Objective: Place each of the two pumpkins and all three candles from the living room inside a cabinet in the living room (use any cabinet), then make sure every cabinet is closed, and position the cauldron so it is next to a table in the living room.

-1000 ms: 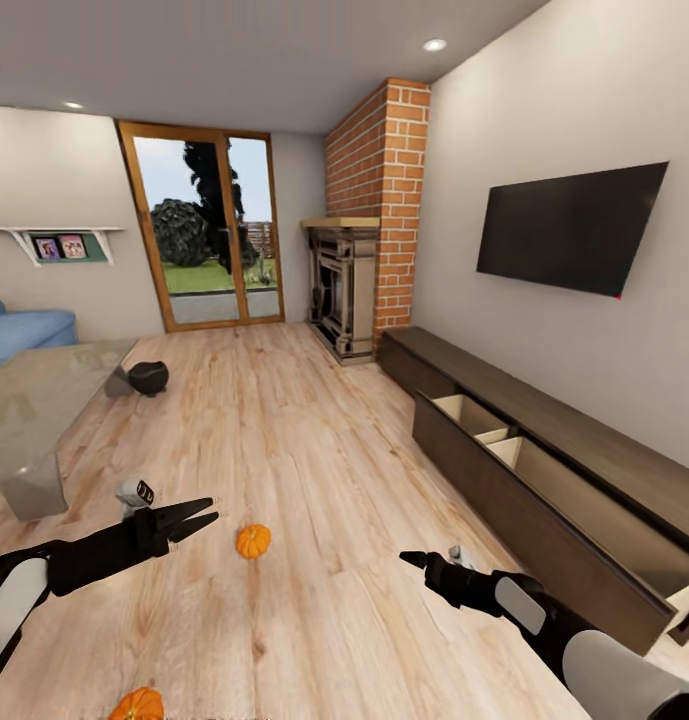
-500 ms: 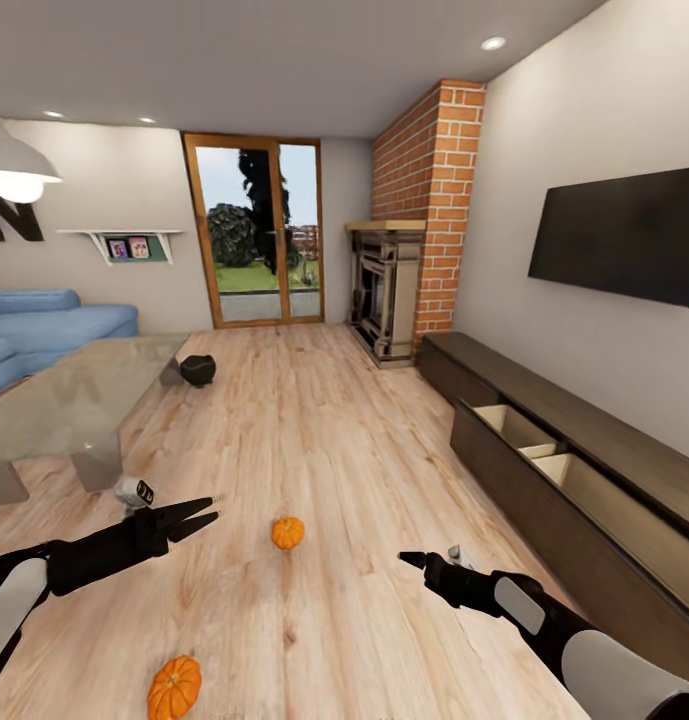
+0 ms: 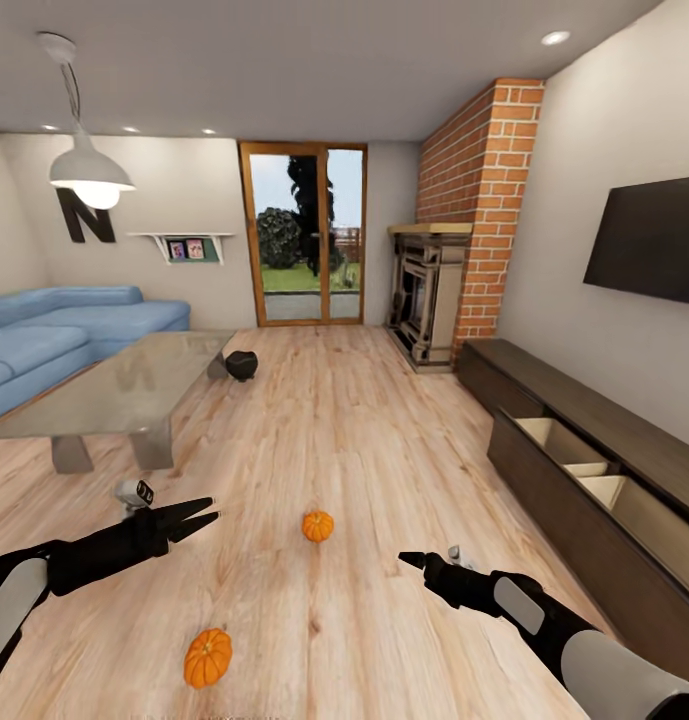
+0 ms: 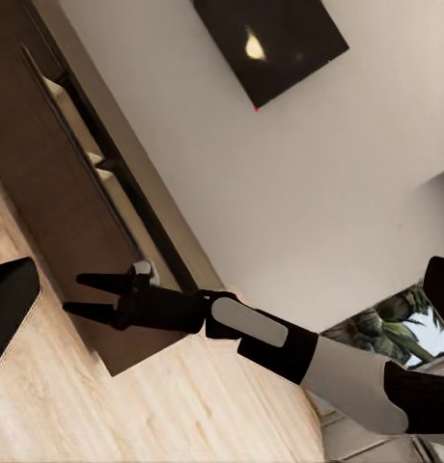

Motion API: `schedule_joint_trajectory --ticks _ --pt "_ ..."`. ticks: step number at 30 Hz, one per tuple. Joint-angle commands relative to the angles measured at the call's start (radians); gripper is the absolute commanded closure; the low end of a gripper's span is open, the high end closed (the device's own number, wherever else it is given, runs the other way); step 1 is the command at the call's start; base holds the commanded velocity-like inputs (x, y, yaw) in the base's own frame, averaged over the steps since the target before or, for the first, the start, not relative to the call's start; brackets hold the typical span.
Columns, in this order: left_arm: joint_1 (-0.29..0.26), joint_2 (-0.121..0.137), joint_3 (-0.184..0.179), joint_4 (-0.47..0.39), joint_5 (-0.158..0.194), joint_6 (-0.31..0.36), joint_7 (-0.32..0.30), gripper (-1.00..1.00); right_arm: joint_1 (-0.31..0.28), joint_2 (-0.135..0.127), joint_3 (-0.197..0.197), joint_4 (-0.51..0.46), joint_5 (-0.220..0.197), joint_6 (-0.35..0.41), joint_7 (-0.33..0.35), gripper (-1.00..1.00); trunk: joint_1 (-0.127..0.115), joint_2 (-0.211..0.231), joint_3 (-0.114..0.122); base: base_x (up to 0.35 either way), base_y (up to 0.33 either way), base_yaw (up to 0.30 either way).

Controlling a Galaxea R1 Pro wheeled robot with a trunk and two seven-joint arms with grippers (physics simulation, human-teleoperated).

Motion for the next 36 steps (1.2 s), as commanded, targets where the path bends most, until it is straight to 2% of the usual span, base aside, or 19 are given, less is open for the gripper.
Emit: schedule_joint_trajectory --ticks 1,15,36 --pt "-0.001 0.000 0.000 0.000 -0.001 0.003 -0.003 -1.00 -0.001 -0.001 0.004 -0.001 -0.005 0.003 0.001 -1.00 0.000 -0.001 0.000 -0.082 -0.088 0.276" --pt "-0.001 0.000 0.000 0.000 -0.001 0.004 -0.003 -1.00 -0.001 -0.006 0.004 -0.001 -0.005 0.002 0.003 -1.00 0.000 -0.001 0.006 -0.187 -0.200 0.262" --pt "-0.001 0.001 0.000 0.005 0.000 0.004 -0.003 -1.00 -0.001 -0.008 0.004 -0.001 -0.006 0.001 0.006 -1.00 0.000 -0.001 0.006 -0.247 -0.206 0.012"
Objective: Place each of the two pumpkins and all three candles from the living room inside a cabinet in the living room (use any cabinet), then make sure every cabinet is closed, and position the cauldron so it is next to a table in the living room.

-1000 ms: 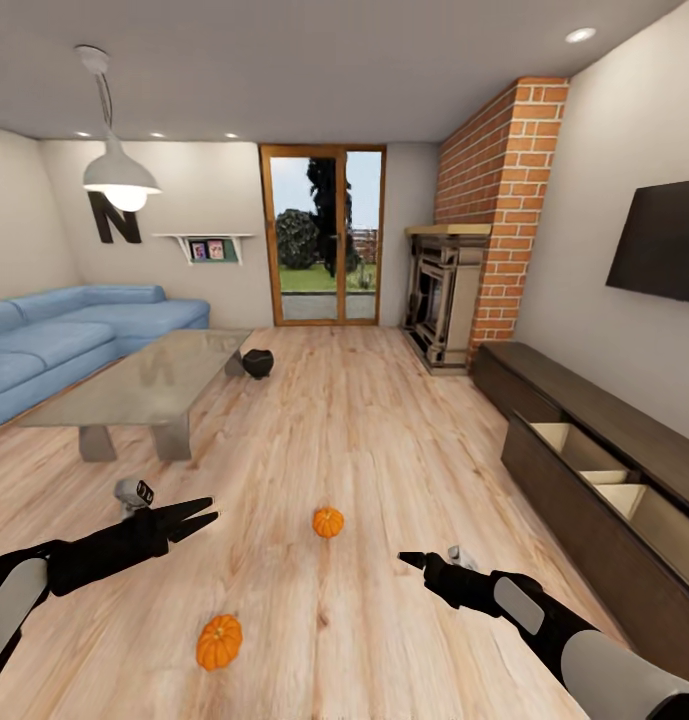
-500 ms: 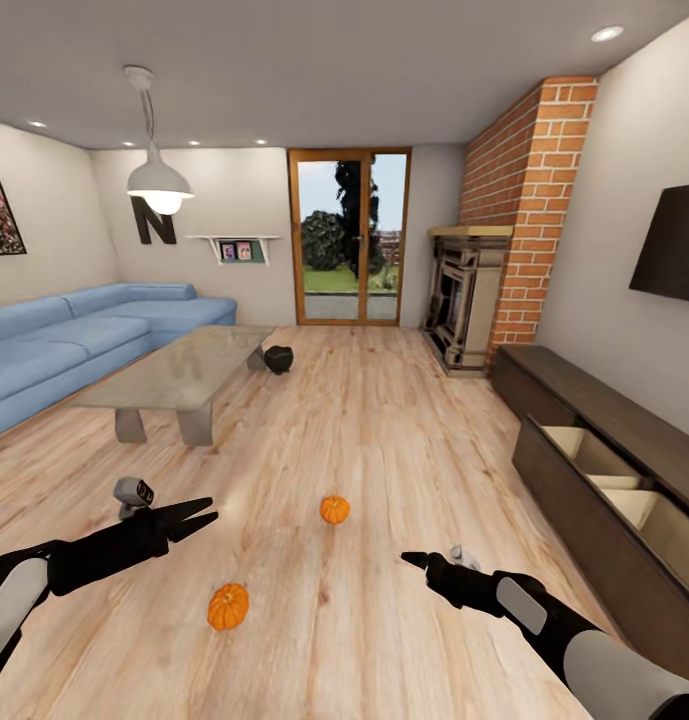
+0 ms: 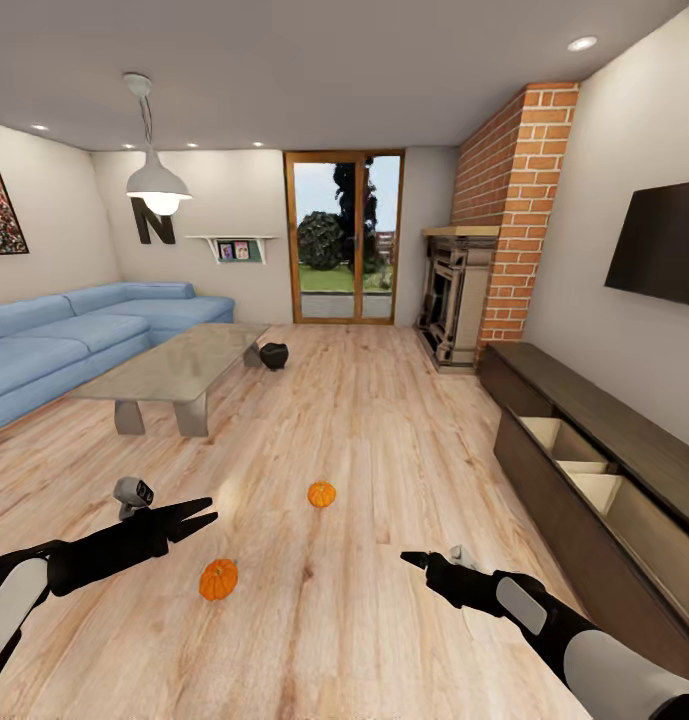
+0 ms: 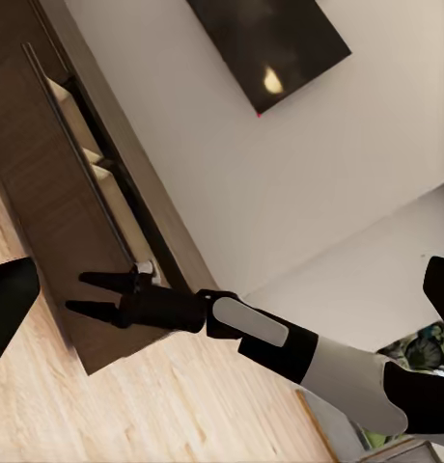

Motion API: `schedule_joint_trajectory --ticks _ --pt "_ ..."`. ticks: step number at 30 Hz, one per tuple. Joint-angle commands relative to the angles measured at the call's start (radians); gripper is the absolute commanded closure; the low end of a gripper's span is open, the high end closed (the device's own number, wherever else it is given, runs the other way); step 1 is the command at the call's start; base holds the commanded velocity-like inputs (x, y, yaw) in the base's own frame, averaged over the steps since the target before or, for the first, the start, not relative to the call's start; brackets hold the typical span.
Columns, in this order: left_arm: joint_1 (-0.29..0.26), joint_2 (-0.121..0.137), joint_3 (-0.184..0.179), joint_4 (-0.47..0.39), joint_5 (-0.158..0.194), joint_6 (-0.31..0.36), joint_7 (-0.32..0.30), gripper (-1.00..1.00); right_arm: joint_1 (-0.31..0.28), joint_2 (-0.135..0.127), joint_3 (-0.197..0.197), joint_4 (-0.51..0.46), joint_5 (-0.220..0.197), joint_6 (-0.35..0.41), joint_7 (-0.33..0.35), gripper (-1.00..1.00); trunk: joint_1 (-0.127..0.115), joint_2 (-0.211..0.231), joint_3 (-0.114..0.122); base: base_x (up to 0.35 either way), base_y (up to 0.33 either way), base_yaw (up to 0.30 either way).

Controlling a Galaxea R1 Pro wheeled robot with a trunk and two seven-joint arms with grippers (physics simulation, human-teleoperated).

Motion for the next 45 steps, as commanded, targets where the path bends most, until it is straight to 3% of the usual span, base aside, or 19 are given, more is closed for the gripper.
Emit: schedule_joint_trajectory --ticks 1,10,12,14,18,20,23,25,29,32,38,45 --pt "-0.001 0.000 0.000 0.000 -0.001 0.004 -0.003 -1.00 -0.001 -0.001 0.004 0.000 -0.005 0.003 0.002 -1.00 -0.001 -0.001 -0.001 -0.259 -0.180 0.000" --pt "-0.001 0.005 0.003 0.017 -0.004 0.002 0.002 -1.00 -0.001 -0.001 0.004 0.000 -0.005 -0.002 0.002 -1.00 -0.001 -0.001 -0.001 -0.190 -0.121 0.000" --pt "-0.002 0.010 0.006 0.052 -0.004 0.001 0.031 -1.00 -0.001 -0.001 0.004 0.000 -0.005 -0.004 0.002 -1.00 -0.001 -0.001 -0.001 -0.032 -0.017 0.000" --pt "-0.006 0.012 0.007 0.096 -0.004 0.001 0.084 -1.00 -0.001 -0.001 0.004 0.000 -0.005 -0.009 0.002 -1.00 -0.001 -0.001 -0.001 -0.014 -0.008 0.000" --pt "-0.038 0.012 0.028 0.213 -0.004 -0.002 0.276 -1.00 -0.001 -0.001 0.004 0.000 -0.005 -0.014 0.000 -1.00 -0.001 -0.001 -0.001 -0.005 -0.003 0.000" --pt "-0.058 0.011 0.057 0.288 -0.002 -0.007 0.393 -1.00 -0.001 0.000 0.004 0.000 -0.004 -0.015 -0.001 -1.00 -0.001 -0.001 -0.001 -0.001 -0.001 0.000" --pt "-0.081 0.005 0.128 0.390 0.003 -0.047 0.555 -1.00 -0.001 0.002 0.005 0.000 -0.004 -0.015 -0.004 -1.00 -0.001 -0.001 -0.001 0.000 0.000 0.000" --pt "-0.094 0.004 0.145 0.421 0.003 -0.063 0.625 -1.00 -0.001 0.004 0.006 0.000 -0.004 -0.015 -0.027 -1.00 -0.001 -0.001 -0.001 0.000 0.000 0.000" --pt "-0.100 0.009 0.156 0.444 0.001 -0.074 0.689 -1.00 -0.001 0.006 0.007 0.000 -0.004 -0.016 -0.101 -1.00 -0.001 -0.001 -0.001 0.000 0.000 0.000" --pt "-0.110 0.012 0.159 0.474 0.001 -0.083 0.707 -1.00 -0.001 0.007 0.006 0.000 -0.004 -0.018 -0.160 -1.00 -0.001 -0.001 -0.001 0.000 0.000 0.000" --pt "-0.172 0.011 0.160 0.663 0.005 -0.187 0.692 -1.00 -0.001 0.006 0.001 -0.004 -0.005 -0.016 -0.207 -1.00 -0.001 -0.001 -0.001 0.000 0.000 0.000" --pt "-0.187 0.012 0.148 0.714 -0.010 -0.208 0.516 -1.00 -0.001 0.009 0.001 -0.015 -0.002 -0.015 -0.238 -1.00 -0.001 -0.001 -0.001 0.000 0.000 0.000"
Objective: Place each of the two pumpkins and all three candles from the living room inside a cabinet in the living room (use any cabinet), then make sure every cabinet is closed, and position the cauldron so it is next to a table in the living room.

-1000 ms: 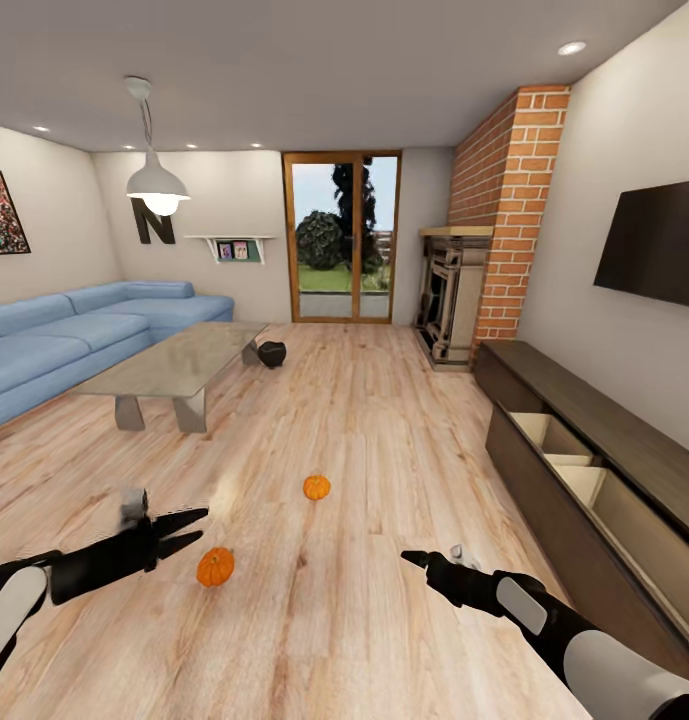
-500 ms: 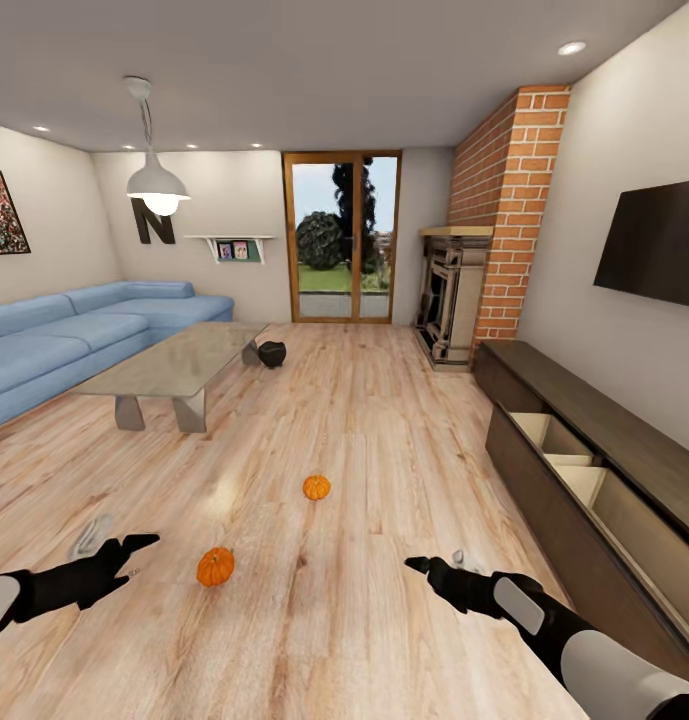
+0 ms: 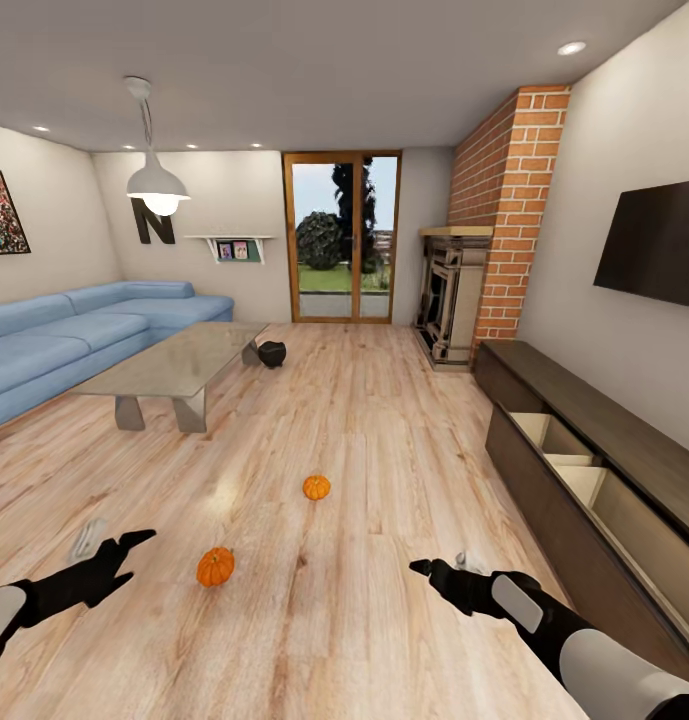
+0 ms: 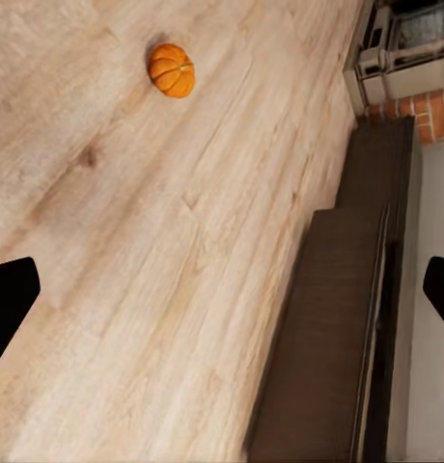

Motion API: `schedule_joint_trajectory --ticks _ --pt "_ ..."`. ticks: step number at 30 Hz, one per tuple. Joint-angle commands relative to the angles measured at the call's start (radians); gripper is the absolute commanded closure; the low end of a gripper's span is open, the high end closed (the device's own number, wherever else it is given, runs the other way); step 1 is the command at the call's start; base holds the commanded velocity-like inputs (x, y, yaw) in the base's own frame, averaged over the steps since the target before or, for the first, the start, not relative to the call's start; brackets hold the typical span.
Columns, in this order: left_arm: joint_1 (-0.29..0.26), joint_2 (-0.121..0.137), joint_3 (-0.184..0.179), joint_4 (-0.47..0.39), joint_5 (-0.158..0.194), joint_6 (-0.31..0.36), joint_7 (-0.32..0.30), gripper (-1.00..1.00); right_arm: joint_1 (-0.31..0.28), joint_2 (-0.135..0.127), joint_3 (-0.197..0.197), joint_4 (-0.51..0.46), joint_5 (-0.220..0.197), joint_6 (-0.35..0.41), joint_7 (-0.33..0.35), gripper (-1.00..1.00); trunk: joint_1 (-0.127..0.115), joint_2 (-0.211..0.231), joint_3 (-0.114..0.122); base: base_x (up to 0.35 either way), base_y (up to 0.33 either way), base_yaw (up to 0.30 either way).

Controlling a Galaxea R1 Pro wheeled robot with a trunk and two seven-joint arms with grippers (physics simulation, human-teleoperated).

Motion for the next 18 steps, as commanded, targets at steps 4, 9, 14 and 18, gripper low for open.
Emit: schedule_joint_trajectory --ticks 4,9,14,18 --pt "-0.001 0.000 -0.007 0.002 -0.023 0.007 -0.042 -1.00 -0.001 -0.002 0.004 -0.006 -0.001 0.002 -0.022 -1.00 0.000 -0.001 -0.001 0.000 0.000 0.000" --pt "-0.002 0.007 -0.019 0.002 -0.055 0.007 -0.149 -1.00 -0.001 -0.004 0.003 -0.055 0.000 0.037 -0.031 -1.00 0.000 -0.001 -0.001 0.000 0.000 0.000" --pt "-0.002 0.010 -0.022 0.003 -0.122 0.008 -0.215 -1.00 -0.018 -0.001 0.001 -0.100 0.000 0.075 -0.043 -1.00 0.000 -0.001 -0.001 0.000 0.000 0.000" --pt "-0.002 0.013 -0.017 0.004 -0.140 0.006 -0.226 -1.00 -0.022 -0.003 0.001 -0.110 -0.002 0.083 -0.041 -1.00 0.000 -0.001 -0.001 0.000 0.000 0.000"
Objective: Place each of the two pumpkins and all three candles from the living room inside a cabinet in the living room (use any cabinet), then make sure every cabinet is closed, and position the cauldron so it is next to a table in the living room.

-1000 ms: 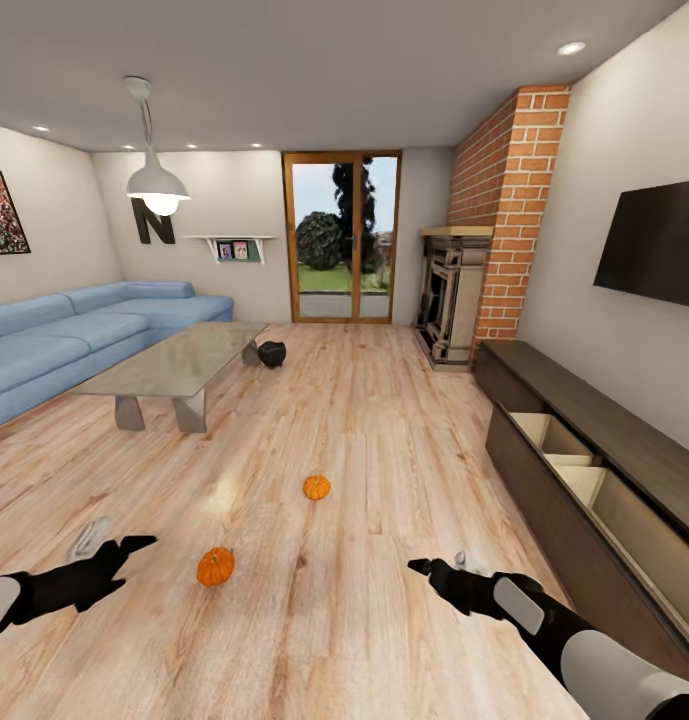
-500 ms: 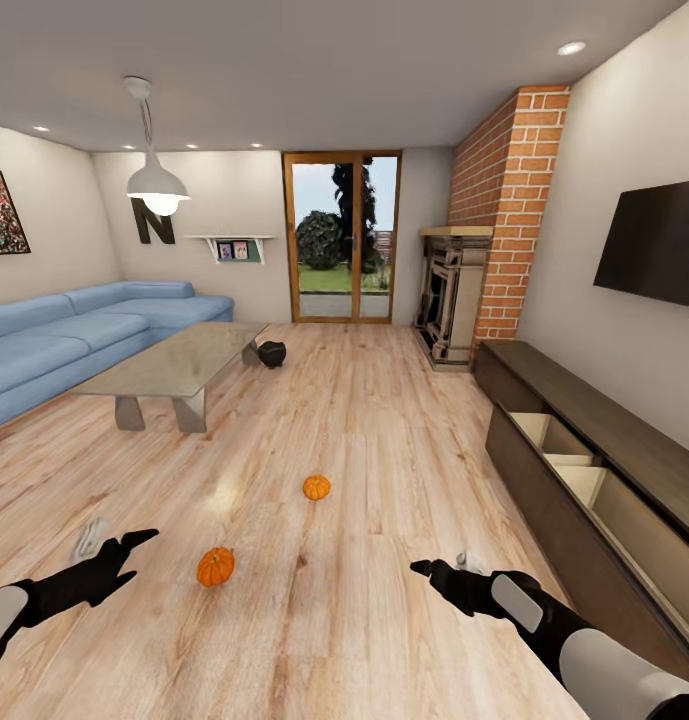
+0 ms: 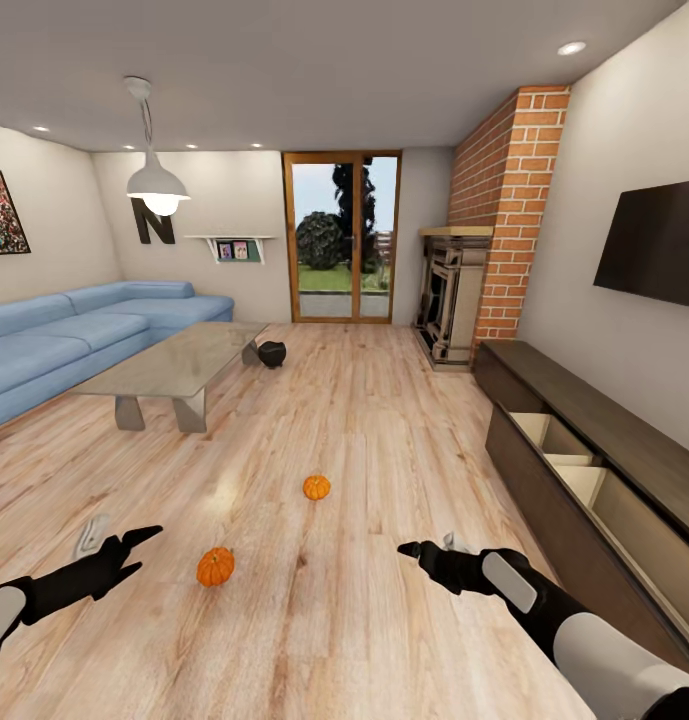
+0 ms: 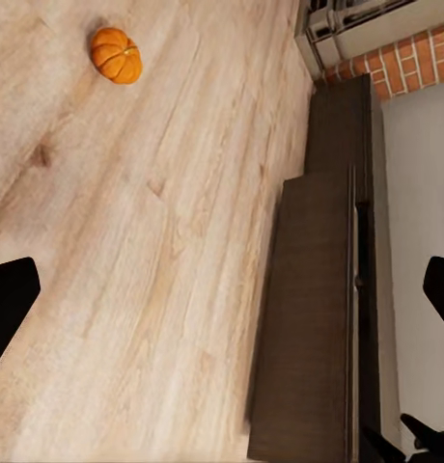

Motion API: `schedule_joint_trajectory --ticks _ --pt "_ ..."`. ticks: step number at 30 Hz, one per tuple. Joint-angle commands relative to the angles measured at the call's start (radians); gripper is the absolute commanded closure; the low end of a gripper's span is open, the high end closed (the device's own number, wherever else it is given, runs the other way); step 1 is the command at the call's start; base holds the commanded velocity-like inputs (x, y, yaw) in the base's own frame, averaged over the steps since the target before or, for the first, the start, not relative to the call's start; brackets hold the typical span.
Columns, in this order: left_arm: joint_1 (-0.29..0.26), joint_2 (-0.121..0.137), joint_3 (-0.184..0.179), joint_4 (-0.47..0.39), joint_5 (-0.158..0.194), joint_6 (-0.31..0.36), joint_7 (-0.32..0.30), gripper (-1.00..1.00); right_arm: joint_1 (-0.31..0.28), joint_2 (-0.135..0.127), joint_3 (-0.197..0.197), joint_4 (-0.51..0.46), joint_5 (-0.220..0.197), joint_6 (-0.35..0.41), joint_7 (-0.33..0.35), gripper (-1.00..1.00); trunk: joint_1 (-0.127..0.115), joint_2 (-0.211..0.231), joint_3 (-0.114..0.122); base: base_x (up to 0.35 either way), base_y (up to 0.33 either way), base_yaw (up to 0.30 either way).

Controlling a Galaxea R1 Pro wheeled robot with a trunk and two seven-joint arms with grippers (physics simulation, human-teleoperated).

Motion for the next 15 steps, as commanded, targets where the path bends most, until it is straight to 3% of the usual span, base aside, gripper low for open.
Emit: schedule_joint_trajectory --ticks 1,8,15 --pt "-0.001 0.000 0.003 0.000 -0.001 0.005 -0.003 -1.00 -0.001 0.000 0.004 -0.001 0.000 0.002 0.003 -1.00 0.000 -0.001 -0.001 0.000 0.000 0.000" --pt "-0.001 0.001 0.005 0.003 0.001 0.001 -0.004 -1.00 -0.002 0.001 0.007 -0.002 0.002 0.002 0.002 -1.00 0.000 -0.001 -0.001 0.022 0.017 0.000" --pt "-0.001 0.008 0.008 0.004 0.004 0.001 -0.004 -1.00 -0.002 0.002 0.008 -0.001 0.002 -0.007 0.004 -1.00 0.000 -0.001 -0.001 0.218 0.163 0.000"
